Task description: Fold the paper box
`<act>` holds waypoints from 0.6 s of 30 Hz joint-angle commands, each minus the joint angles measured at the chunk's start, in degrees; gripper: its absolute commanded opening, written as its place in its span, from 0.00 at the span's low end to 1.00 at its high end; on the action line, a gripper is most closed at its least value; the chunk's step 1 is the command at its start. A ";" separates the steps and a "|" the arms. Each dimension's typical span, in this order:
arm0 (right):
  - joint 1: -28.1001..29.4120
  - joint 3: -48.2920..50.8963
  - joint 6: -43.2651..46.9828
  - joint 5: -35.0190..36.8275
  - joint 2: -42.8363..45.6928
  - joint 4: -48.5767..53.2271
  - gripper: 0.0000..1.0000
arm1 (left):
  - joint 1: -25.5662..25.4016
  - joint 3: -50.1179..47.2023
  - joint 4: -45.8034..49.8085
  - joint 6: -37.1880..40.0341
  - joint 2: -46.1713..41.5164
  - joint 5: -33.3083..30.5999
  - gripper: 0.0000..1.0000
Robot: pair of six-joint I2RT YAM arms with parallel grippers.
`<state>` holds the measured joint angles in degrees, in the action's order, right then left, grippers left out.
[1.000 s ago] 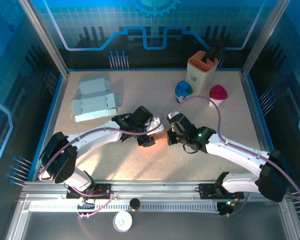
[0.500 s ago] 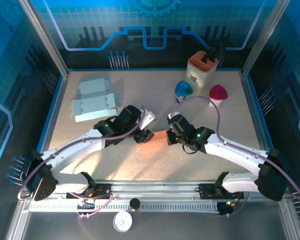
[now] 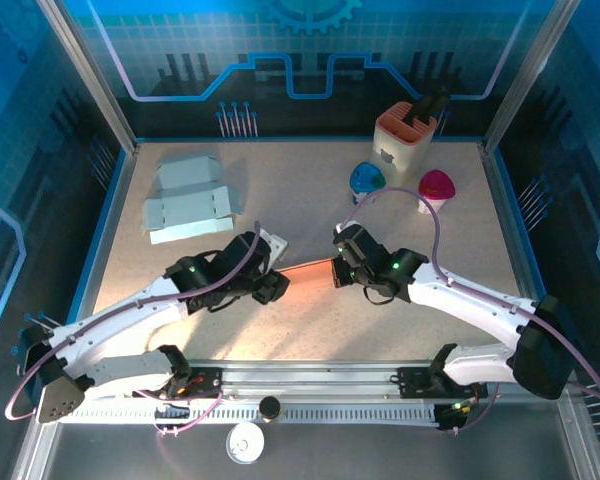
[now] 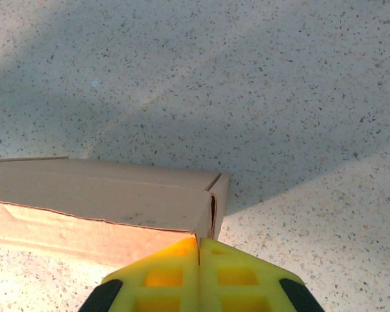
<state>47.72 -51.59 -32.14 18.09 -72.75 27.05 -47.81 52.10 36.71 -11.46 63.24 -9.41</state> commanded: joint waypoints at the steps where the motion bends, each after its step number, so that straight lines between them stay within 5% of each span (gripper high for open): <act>1: 1.03 -1.93 -0.99 1.60 -0.64 1.55 0.00 | -0.41 -0.56 3.86 -2.47 2.11 -5.22 0.48; 18: 0.63 -2.88 -0.65 0.99 -2.23 1.65 0.00 | 1.79 0.50 -1.51 1.90 6.16 -8.62 0.31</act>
<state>47.72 -52.86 -32.16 18.68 -74.54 27.57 -46.87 51.90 36.53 -10.39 68.27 -17.37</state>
